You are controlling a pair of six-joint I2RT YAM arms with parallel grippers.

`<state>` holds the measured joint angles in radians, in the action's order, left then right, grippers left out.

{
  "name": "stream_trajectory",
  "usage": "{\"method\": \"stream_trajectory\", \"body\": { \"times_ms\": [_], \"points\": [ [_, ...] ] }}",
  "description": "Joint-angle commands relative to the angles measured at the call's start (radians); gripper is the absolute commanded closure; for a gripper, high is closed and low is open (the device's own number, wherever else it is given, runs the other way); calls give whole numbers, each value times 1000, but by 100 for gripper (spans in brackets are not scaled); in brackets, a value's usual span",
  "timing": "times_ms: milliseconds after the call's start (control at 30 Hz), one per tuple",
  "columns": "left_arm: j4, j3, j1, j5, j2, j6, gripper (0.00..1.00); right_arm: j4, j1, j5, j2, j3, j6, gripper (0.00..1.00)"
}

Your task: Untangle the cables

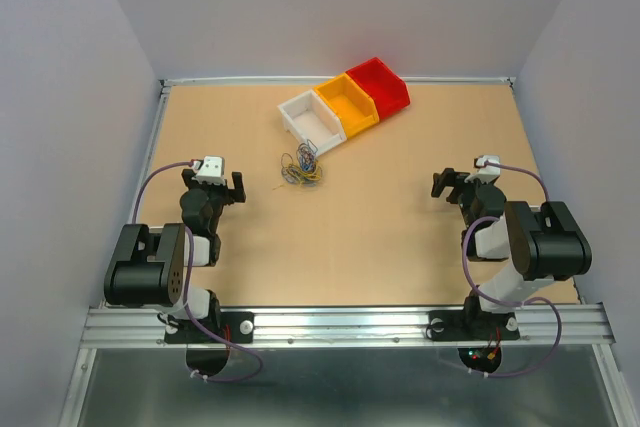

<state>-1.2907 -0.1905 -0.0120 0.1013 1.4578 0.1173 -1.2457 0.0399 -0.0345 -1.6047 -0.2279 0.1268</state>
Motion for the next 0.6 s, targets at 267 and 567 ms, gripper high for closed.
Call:
{"method": "stream_trajectory", "body": {
  "times_ms": [267, 567],
  "points": [
    [-8, -44, 1, 112, -278, 39, 1, -72, 6, -2, 3, -1, -19, 0],
    [563, -261, 1, 528, -534, 406, 1, 10, 2, -18, 15, -39, -33, 0]
  ]
}}
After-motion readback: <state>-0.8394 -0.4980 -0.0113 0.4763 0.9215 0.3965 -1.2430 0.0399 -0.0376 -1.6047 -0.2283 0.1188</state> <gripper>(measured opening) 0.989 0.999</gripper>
